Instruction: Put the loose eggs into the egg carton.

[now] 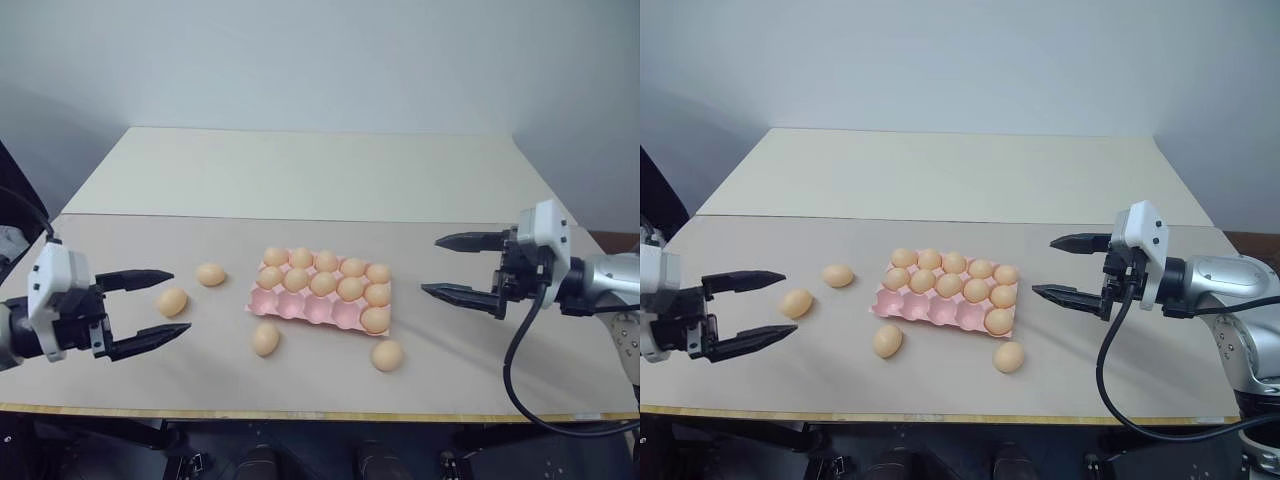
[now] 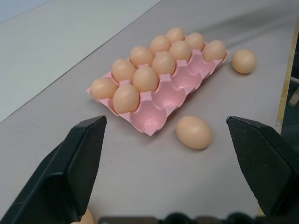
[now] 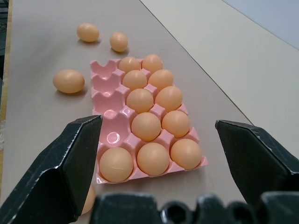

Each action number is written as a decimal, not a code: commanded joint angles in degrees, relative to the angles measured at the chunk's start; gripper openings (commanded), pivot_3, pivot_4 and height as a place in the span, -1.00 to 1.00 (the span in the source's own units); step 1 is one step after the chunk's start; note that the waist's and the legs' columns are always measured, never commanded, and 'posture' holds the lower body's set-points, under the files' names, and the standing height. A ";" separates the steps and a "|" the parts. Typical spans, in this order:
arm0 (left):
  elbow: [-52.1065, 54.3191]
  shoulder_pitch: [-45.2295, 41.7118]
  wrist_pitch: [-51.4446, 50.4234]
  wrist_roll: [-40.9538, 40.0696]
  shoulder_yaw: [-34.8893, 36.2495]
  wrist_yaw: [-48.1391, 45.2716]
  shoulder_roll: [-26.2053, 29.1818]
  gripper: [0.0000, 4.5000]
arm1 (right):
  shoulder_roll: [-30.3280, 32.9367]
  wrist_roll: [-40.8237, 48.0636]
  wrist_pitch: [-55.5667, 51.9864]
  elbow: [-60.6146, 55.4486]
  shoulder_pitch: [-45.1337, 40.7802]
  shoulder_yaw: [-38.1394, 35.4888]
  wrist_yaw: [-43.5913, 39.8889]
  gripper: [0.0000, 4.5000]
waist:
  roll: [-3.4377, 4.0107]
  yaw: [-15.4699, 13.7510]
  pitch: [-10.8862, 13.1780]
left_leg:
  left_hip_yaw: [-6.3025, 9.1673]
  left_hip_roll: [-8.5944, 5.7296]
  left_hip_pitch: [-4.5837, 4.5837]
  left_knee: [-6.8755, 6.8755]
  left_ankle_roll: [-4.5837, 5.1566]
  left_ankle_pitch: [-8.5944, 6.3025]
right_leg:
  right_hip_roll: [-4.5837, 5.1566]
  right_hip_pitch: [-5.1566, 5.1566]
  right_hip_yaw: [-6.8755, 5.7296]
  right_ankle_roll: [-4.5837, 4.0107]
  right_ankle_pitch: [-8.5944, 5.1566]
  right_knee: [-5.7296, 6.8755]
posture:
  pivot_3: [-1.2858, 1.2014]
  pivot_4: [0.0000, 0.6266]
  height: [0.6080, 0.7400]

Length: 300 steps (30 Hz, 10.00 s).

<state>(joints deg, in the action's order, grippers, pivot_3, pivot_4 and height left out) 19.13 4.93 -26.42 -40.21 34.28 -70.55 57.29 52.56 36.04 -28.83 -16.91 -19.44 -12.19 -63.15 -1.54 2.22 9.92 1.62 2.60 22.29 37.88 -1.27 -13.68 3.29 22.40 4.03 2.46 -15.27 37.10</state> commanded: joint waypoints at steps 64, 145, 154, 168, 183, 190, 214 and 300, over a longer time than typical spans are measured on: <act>-2.34 -13.23 3.54 1.01 -18.71 -13.79 1.95 1.00 | -4.05 -29.45 23.54 0.67 3.72 25.90 -5.75 0.83 | 0.00 0.06 0.01 | -0.04 0.02 0.02 -0.01 0.00 0.00 | -0.06 0.06 0.05 0.03 -0.02 0.01 | 0.03 -0.52 1.00; -13.99 -9.40 4.97 7.26 -7.64 -5.42 4.21 1.00 | 6.94 0.17 3.93 -2.13 2.26 -4.19 -11.51 0.99 | 0.03 0.11 0.05 | -0.11 0.15 0.04 -0.03 0.00 0.00 | -0.14 0.18 0.07 -0.09 -0.04 0.06 | 0.03 -0.52 1.00; -28.44 -16.85 10.94 22.12 -18.71 6.81 0.97 1.00 | 5.11 0.99 2.94 -4.56 1.03 -2.74 -9.46 0.99 | 0.04 -0.01 0.05 | -0.10 0.12 0.11 -0.03 0.00 0.00 | -0.14 0.23 0.07 -0.09 -0.03 0.05 | 0.03 -0.52 1.00; -53.39 -32.41 22.48 33.10 -32.24 4.52 -5.10 1.00 | 5.07 2.91 2.32 -6.99 2.38 -3.83 -7.26 0.99 | 0.03 -1.28 0.04 | -0.09 0.12 0.13 -0.03 0.00 0.00 | -0.16 0.24 0.06 -0.09 -0.02 0.10 | 0.03 -0.52 1.00; -44.59 -28.82 21.62 27.08 -28.02 -4.02 -0.65 0.07 | 4.18 2.91 2.96 -6.80 3.03 -3.90 -5.82 1.00 | 0.03 -0.91 0.04 | -0.08 0.13 0.07 -0.02 0.01 0.00 | -0.16 0.20 0.06 -0.09 -0.02 0.17 | 0.03 -0.52 1.00; -25.78 -33.64 12.87 16.66 -29.37 -6.32 -6.43 0.07 | 3.16 2.55 2.87 -6.71 1.58 -2.58 -5.11 1.00 | 0.04 -2.18 0.04 | -0.06 0.10 0.09 0.00 0.00 0.01 | -0.13 0.15 0.02 -0.08 -0.03 0.14 | 0.03 -0.52 1.00; -33.29 -46.59 17.44 28.11 -49.51 -4.51 -30.88 0.16 | 3.06 3.01 2.28 -9.69 3.65 -4.26 -2.28 1.00 | 0.03 -1.23 0.03 | 0.01 0.00 0.07 0.03 0.02 0.01 | -0.14 0.07 0.08 -0.03 0.00 0.09 | 0.03 -0.52 1.00; -84.37 -56.49 36.21 41.85 -36.71 9.28 -18.79 0.82 | 2.01 6.74 0.54 -13.01 7.58 -7.21 1.04 1.00 | 0.03 -1.35 0.06 | 0.00 0.01 0.08 -0.01 0.01 0.01 | -0.12 0.08 0.02 -0.04 0.00 0.11 | 0.03 -0.52 1.00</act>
<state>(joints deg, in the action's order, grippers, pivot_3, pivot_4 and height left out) -63.91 -50.83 8.96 0.86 -2.32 -62.36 38.43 53.62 41.80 -28.20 -28.75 -11.56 -16.91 -62.52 -1.51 0.88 9.98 1.62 2.60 22.37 37.88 -1.26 -13.67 3.16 22.48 4.05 2.42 -15.27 37.21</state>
